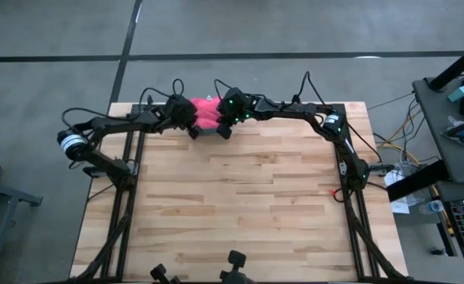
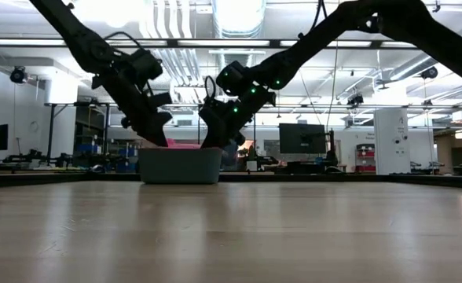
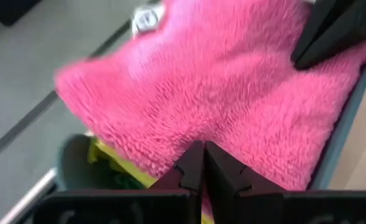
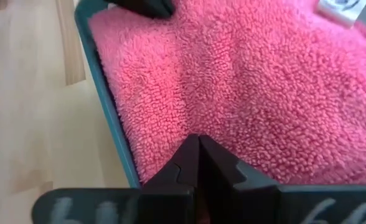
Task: Fold microfiber towels
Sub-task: Put the pink towel into the bin, then return to Home Position
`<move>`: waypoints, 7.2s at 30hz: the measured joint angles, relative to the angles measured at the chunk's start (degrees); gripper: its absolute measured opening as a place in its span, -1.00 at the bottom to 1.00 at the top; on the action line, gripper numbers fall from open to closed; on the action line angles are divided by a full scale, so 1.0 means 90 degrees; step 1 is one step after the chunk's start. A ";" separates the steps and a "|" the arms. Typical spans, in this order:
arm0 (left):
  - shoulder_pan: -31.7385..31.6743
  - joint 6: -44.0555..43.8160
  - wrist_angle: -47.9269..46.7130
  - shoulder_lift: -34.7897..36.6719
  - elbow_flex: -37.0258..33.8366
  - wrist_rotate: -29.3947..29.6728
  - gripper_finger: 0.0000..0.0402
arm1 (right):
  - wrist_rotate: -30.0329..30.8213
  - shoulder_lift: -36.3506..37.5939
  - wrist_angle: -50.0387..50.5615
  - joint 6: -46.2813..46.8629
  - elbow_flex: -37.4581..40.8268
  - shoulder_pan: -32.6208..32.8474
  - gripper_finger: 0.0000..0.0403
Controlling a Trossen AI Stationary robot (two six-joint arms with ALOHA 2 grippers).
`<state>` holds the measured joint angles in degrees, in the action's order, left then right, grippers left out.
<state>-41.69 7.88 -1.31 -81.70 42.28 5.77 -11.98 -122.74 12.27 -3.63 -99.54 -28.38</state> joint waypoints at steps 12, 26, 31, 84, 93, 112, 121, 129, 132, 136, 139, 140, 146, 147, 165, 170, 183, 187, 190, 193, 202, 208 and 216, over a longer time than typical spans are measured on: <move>-0.0088 0.0543 0.1087 0.0321 -0.0045 0.0605 -1.00 | 0.0323 0.0423 -0.0240 -0.0202 -0.0023 -0.0100 -0.96; -0.0236 0.0500 0.1934 -0.0869 0.0008 0.0608 -1.00 | 0.0333 -0.0099 -0.1138 -0.0251 -0.0028 -0.0571 -0.96; -0.0232 0.0495 0.1894 -0.0796 -0.0010 0.0615 -1.00 | 0.0345 -0.0110 -0.0969 -0.0273 -0.0016 -0.0571 -0.96; 0.3728 0.0831 0.1422 0.8947 -0.4450 -0.0609 -1.00 | -0.0603 1.1123 -0.4796 -0.0997 1.0686 0.0792 -0.96; 0.3728 0.0830 0.1880 0.8704 -0.4646 -0.0609 -1.00 | -0.0739 1.2039 -0.3945 -0.0676 1.0978 0.0792 -0.96; 0.3728 -0.0170 0.1912 0.8609 -0.4656 -0.0614 -1.00 | 0.0558 1.1965 -0.3916 -0.1634 1.0986 0.0787 -0.96; 0.3728 -0.0170 0.1896 0.8585 -0.4660 -0.0614 -1.00 | 0.0563 1.1963 -0.3917 -0.0103 1.0988 0.0787 -0.96; 0.3728 -0.0168 0.1904 0.8559 -0.4665 -0.0616 -1.00 | 0.0563 1.1961 -0.3915 0.0780 1.0990 0.0787 -0.96; 0.3728 -0.0168 0.1902 0.8550 -0.4668 -0.0616 -1.00 | 0.0563 1.1962 -0.3915 0.0756 1.0990 0.0787 -0.96; 0.3728 -0.0168 0.1898 0.8540 -0.4668 -0.0618 -1.00 | 0.0563 1.1963 -0.3915 0.0704 1.0990 0.0787 -0.96; 0.3728 -0.0168 0.1900 0.8540 -0.4669 -0.0618 -1.00 | 0.0563 1.1961 -0.3915 0.0736 1.0990 0.0787 -0.96; 0.3728 -0.0168 0.1898 0.8540 -0.4670 -0.0617 -1.00 | 0.0563 1.1961 -0.3915 0.0735 1.0993 0.0787 -0.96; 0.3728 -0.0165 0.1895 0.8540 -0.4670 -0.0618 -1.00 | 0.0563 1.1961 -0.3915 0.0738 1.0993 0.0787 -0.96; 0.3728 -0.0165 0.1897 0.8540 -0.4670 -0.0618 -1.00 | 0.0563 1.1961 -0.3915 0.0738 1.0993 0.0787 -0.96; 0.3728 -0.0165 0.1895 0.8540 -0.4670 -0.0618 -1.00 | 0.0563 1.1961 -0.3913 0.0735 1.0995 0.0787 -0.96; 0.3728 -0.0165 0.1895 0.8540 -0.4670 -0.0618 -1.00 | 0.0563 1.1961 -0.3912 0.0738 1.0995 0.0787 -0.96; 0.3726 -0.0165 0.1897 0.8540 -0.4670 -0.0618 -1.00 | 0.0560 1.1961 -0.3908 0.0735 1.0959 0.0789 -0.96; 0.3725 -0.0165 0.1898 0.8540 -0.4670 -0.0618 -1.00 | 0.0562 1.1961 -0.3905 0.0735 1.0951 0.0788 -0.96; 0.3728 -0.0165 0.1895 0.8540 -0.4670 -0.0618 -1.00 | 0.0562 1.1961 -0.3912 0.0735 1.0944 0.0789 -0.96; 0.3726 -0.0165 0.1896 0.8540 -0.4670 -0.0618 -1.00 | 0.0560 1.1961 -0.3910 0.0736 1.0937 0.0789 -0.96; 0.3725 -0.0165 0.1896 0.8540 -0.4670 -0.0618 -1.00 | 0.0560 1.1961 -0.3910 0.0735 1.0932 0.0789 -0.96; 0.3725 -0.0165 0.1898 0.8540 -0.4670 -0.0618 -1.00 | 0.0562 1.1961 -0.3910 0.0736 1.0925 0.0788 -0.96; 0.3726 -0.0165 0.1898 0.8540 -0.4670 -0.0618 -1.00 | 0.0561 1.1961 -0.3910 0.0736 1.0922 0.0789 -0.96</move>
<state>-8.16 6.39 15.77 -4.84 0.25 0.21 -6.93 -15.09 -22.92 2.99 -1.23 -21.28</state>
